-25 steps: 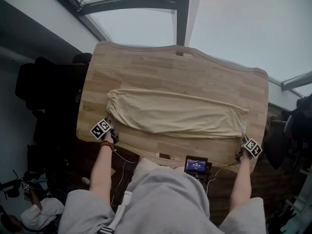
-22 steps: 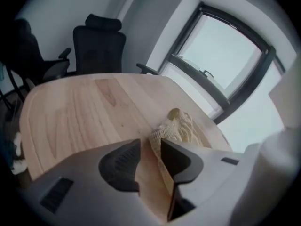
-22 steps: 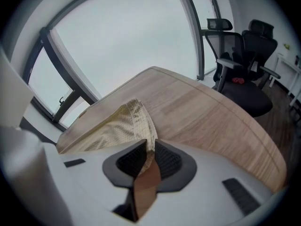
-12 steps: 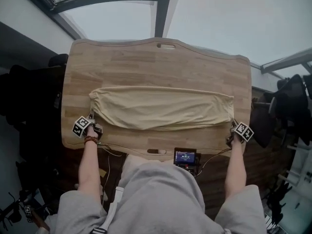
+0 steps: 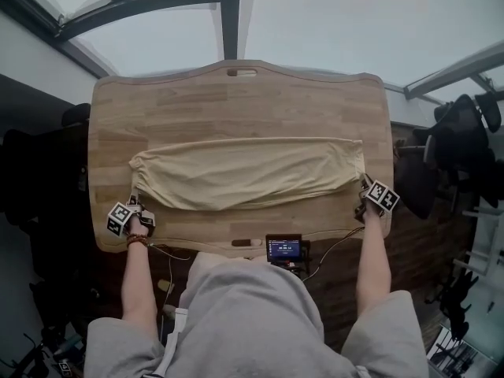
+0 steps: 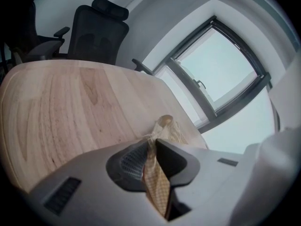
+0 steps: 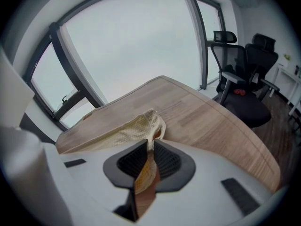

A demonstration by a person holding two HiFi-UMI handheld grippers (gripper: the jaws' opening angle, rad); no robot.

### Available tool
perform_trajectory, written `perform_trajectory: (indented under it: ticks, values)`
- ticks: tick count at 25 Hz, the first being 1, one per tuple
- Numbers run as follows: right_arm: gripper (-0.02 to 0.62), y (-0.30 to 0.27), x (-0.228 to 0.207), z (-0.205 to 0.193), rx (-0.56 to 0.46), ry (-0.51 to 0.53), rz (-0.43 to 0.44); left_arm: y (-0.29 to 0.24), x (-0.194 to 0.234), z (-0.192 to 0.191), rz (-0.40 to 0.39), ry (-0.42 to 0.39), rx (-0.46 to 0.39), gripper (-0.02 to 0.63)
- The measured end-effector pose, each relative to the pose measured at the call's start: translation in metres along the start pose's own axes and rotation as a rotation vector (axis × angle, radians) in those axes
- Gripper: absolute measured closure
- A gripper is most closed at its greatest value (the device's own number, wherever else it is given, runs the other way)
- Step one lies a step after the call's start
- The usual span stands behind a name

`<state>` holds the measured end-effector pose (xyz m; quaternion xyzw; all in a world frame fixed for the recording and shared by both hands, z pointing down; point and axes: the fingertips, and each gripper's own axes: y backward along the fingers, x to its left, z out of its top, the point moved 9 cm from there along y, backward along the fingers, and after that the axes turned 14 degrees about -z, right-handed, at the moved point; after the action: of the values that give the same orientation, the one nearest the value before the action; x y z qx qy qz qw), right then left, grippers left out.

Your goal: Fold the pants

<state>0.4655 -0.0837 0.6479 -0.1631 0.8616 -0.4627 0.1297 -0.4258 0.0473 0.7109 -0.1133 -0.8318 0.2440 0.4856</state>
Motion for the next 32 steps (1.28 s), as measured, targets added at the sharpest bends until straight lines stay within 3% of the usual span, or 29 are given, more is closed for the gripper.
perform_trajectory:
  ticks: [10,14,27,32]
  values:
    - [0.554,0.014,0.086,-0.006,-0.055,0.243,-0.003,-0.002,-0.018,0.005,-0.03,-0.153,0.095,0.543]
    - [0.555,0.02,0.143,-0.021,-0.057,0.367,0.018,-0.001,-0.022,0.007,-0.086,-0.145,0.118,0.545]
    - [0.555,0.051,0.316,-0.139,-0.003,0.552,0.204,0.004,0.001,0.009,-0.184,-0.129,0.219,0.548]
    - [0.555,0.066,0.373,-0.187,0.016,0.681,0.287,0.001,0.005,0.015,-0.221,-0.148,0.257,0.549]
